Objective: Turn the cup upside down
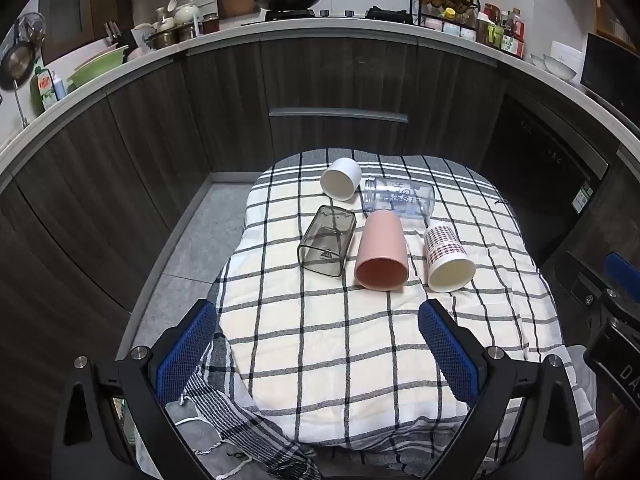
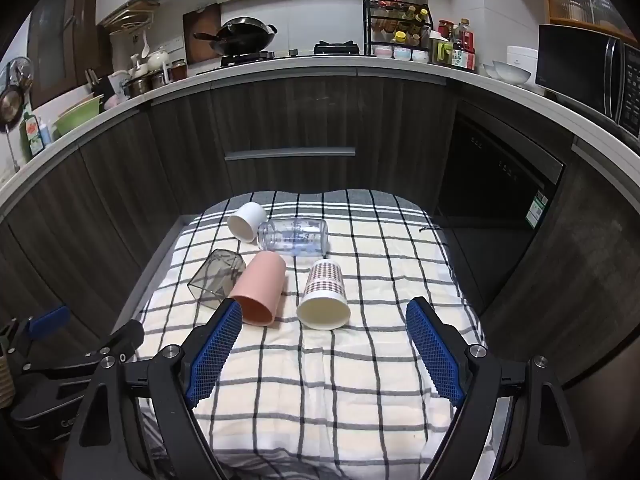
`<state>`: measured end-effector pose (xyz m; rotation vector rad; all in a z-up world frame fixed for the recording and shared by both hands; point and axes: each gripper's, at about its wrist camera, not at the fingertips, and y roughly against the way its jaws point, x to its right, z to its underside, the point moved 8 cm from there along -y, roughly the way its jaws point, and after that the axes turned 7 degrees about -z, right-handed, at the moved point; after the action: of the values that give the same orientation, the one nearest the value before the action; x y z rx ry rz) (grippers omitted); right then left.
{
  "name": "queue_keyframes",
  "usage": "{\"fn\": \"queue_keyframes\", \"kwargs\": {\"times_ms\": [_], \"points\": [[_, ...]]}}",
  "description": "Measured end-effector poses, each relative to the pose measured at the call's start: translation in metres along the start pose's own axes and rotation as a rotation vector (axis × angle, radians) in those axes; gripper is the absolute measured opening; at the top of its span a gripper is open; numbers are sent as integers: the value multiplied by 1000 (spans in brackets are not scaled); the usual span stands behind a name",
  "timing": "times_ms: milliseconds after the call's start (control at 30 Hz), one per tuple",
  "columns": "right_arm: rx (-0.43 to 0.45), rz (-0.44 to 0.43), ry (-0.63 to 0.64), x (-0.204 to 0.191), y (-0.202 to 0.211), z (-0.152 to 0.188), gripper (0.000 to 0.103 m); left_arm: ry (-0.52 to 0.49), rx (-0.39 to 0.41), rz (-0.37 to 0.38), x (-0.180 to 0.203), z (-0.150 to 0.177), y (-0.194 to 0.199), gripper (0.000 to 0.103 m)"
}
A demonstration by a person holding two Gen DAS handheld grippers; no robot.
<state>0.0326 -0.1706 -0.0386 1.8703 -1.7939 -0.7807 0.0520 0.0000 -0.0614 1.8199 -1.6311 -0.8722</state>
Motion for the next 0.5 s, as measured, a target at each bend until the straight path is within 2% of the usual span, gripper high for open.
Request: {"fn": "queue_keyframes", "kwargs": {"times_ms": [500], "points": [[13, -4, -3, 2, 3, 0, 84, 10, 14, 4, -2, 2, 6, 103]]}}
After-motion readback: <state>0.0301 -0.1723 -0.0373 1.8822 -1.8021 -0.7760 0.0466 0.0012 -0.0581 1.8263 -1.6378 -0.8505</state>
